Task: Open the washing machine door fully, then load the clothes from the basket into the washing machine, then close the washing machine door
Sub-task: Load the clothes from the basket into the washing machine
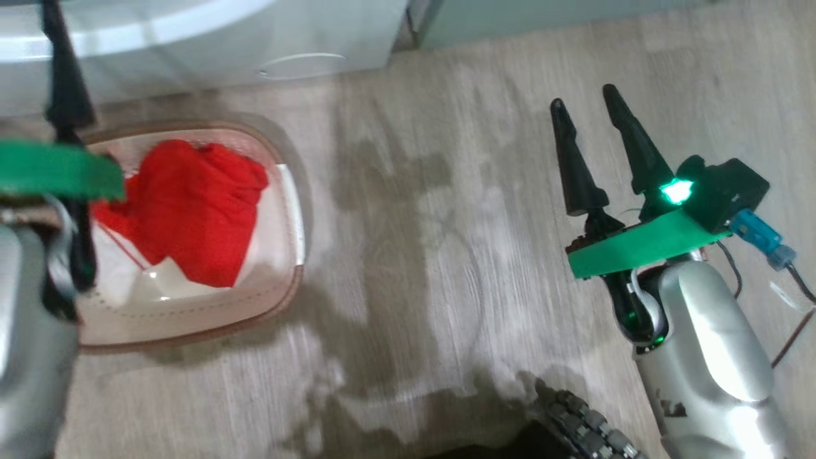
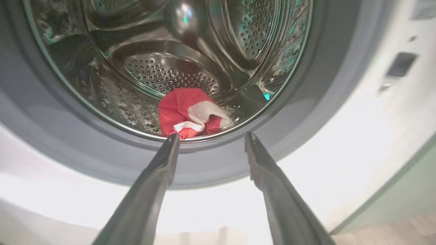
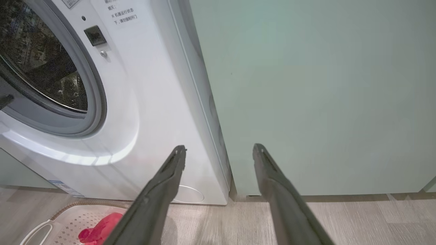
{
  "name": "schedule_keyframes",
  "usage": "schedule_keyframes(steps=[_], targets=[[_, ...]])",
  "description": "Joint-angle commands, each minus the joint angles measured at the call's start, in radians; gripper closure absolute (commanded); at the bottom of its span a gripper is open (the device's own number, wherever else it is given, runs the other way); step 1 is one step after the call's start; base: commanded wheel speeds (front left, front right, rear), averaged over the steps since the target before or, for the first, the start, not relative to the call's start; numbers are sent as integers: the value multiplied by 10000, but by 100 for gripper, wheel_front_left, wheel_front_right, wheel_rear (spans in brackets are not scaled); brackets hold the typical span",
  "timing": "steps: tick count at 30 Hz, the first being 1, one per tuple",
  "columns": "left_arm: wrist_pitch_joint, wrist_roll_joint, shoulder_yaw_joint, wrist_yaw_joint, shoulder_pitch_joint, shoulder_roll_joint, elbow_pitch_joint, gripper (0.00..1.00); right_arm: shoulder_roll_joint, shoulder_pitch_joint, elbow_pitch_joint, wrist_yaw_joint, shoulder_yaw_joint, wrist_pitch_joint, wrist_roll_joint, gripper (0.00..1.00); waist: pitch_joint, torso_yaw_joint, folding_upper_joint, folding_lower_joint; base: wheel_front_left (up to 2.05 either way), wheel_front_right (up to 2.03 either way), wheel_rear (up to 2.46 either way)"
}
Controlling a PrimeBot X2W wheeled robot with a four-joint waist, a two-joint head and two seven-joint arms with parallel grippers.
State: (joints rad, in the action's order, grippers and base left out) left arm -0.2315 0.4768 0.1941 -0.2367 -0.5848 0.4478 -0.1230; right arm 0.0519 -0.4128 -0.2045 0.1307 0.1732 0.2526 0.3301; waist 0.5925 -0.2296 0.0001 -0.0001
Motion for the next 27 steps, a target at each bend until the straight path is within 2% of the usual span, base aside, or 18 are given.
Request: schedule_keyframes(steps=[1,6,9,20,27], targets=[[-120,-69,-371,-172,398,208,784,0,-17,385,223,0,22,87,-142,0,-438,446,-1,1,0,0,0],[-244,-290,-282,-549,1920,-225,1849,0,-17,527,158,0,-341,-60,-443,0,-999,814,-1,1,0,0,0],[-279,-441,-229,-627,2638,-465,2135,0,-17,696,153,0,-540,-183,-598,0,-1424,1012,-1,1,0,0,0],[-300,-842,113,-334,4200,-1205,2233,0,-17,1766,530,0,-1044,-771,-897,0,-3096,1382,-1,1,0,0,0],[-301,-994,302,-135,4760,-1361,2125,0,-17,2360,887,0,-1151,-1127,-1021,0,-3845,1421,-1,1,0,0,0]])
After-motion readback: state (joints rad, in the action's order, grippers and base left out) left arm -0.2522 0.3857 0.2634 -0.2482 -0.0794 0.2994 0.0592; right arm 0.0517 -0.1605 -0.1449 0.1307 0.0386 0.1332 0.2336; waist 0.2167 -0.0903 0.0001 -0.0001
